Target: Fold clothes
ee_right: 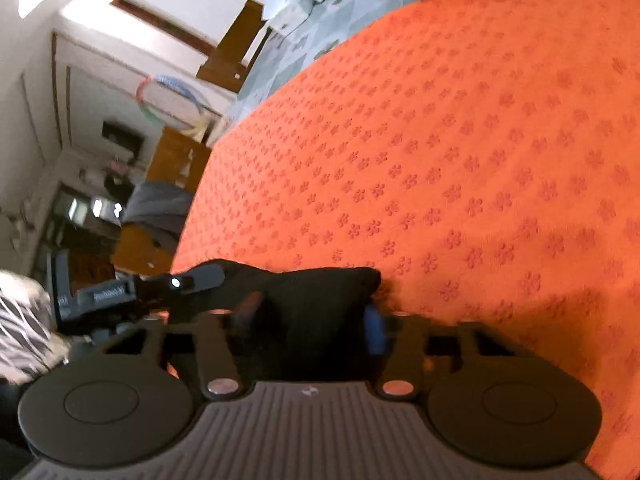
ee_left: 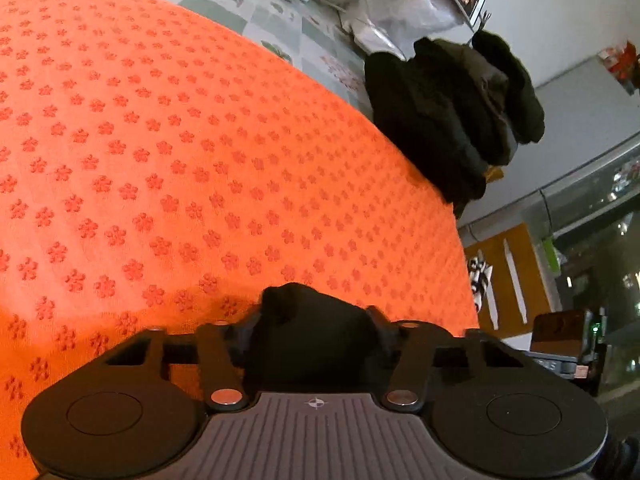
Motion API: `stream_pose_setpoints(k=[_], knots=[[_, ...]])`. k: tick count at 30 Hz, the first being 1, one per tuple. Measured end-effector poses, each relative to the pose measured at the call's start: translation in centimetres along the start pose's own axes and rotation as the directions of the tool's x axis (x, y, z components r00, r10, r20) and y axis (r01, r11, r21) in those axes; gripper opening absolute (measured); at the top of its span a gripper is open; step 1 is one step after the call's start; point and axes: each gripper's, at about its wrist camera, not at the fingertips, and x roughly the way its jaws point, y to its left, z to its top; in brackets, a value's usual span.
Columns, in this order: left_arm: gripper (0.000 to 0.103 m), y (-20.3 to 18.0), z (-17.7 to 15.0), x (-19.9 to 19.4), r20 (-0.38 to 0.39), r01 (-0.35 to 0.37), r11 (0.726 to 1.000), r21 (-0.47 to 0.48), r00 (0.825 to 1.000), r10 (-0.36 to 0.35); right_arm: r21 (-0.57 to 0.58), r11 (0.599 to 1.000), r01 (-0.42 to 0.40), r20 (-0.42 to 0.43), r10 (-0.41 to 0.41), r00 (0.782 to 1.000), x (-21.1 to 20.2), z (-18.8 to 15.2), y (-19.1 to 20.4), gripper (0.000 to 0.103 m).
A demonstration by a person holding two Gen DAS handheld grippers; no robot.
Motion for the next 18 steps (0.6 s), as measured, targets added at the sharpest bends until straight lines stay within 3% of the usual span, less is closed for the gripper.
stream_pose_setpoints(k=[1, 3, 8, 13, 18], knots=[[0.040, -0.5, 0.0, -0.7, 0.013, 0.016, 1.000, 0.007, 1.000, -0.016, 0.021, 1.000, -0.014, 0.006, 0.013, 1.000, -0.5, 0.0, 0.0, 0.033], [0.037, -1.5, 0.0, -2.2, 0.038, 0.052, 0.998, 0.023, 0.998, -0.052, 0.030, 0.999, -0.040, 0.035, 0.039, 0.999, -1.8, -0.1, 0.7, 0.030], [0.035, -5.0, 1.5, -5.6, 0.089, 0.126, 0.986, 0.107, 0.987, -0.136, -0.060, 0.997, -0.052, 0.116, 0.059, 0.992, -5.8, 0.3, 5.2, 0.029], [0.034, -7.2, 5.2, -5.4, 0.118, 0.148, 0.975, 0.166, 0.978, -0.169, -0.125, 0.992, -0.018, 0.191, 0.042, 0.981, -7.7, 2.6, 7.9, 0.029], [0.034, -8.3, 9.7, -3.3, 0.138, 0.153, 0.967, 0.206, 0.973, -0.183, -0.158, 0.987, 0.019, 0.259, 0.023, 0.966, -8.4, 6.9, 8.4, 0.029]])
